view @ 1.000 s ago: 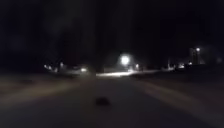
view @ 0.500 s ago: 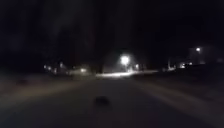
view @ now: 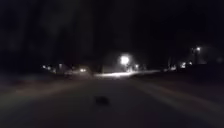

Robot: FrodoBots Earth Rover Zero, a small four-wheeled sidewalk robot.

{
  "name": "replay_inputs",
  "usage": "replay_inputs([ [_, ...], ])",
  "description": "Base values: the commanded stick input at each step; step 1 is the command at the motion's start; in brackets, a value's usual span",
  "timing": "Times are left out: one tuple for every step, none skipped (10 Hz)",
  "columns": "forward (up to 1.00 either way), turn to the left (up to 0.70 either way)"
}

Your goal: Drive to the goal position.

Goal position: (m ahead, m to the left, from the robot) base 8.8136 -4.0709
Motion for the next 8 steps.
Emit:
replay_inputs([
  [0.00, 0.00],
  [0.00, 0.00],
  [0.00, 0.00],
  [0.00, 0.00],
  [0.00, 0.00],
  [0.00, 0.00],
  [0.00, 0.00],
  [0.15, 0.00],
])
